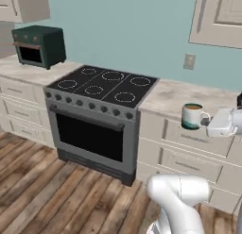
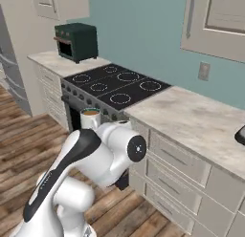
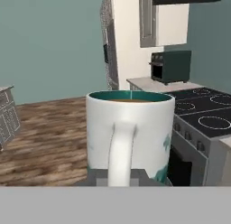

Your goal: Pick up the brewed coffee from the coffee machine and place it next to the breakfast plate on the dining counter.

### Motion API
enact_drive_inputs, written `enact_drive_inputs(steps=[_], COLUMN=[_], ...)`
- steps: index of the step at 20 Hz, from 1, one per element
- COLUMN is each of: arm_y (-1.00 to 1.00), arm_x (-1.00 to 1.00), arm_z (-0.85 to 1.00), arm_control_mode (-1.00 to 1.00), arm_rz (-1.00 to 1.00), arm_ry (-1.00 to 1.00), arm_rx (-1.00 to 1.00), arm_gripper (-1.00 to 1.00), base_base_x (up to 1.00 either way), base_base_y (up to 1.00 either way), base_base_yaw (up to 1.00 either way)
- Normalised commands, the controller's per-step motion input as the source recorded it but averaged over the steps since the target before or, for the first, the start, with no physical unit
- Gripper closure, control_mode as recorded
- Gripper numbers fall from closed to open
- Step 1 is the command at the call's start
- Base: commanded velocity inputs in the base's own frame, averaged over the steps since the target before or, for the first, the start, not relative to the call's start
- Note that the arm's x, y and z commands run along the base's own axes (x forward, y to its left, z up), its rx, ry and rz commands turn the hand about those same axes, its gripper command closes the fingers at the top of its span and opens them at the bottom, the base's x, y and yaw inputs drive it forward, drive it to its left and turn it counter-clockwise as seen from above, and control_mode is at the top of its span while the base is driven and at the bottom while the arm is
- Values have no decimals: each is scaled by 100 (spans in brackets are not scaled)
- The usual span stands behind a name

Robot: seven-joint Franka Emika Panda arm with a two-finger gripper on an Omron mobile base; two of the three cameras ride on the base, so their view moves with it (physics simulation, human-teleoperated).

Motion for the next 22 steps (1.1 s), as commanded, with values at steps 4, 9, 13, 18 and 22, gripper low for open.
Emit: enact_drive_inputs(steps=[4, 9, 13, 18, 22], arm_y=[0, 0, 0, 0, 0], arm_x=[0, 0, 0, 0, 0], arm_z=[0, 0, 0, 0, 0], arm_control_mode=[100, 100, 100, 100, 100], arm_rz=[0, 0, 0, 0, 0], arm_ry=[0, 0, 0, 0, 0], arm_rx=[0, 0, 0, 0, 0], arm_gripper=[100, 100, 100, 100, 100], base_base_x=[-22, -29, -35, -19, 0], base_base_y=[9, 12, 24, 37, 51], base_base_yaw=[74, 80, 80, 80, 76])
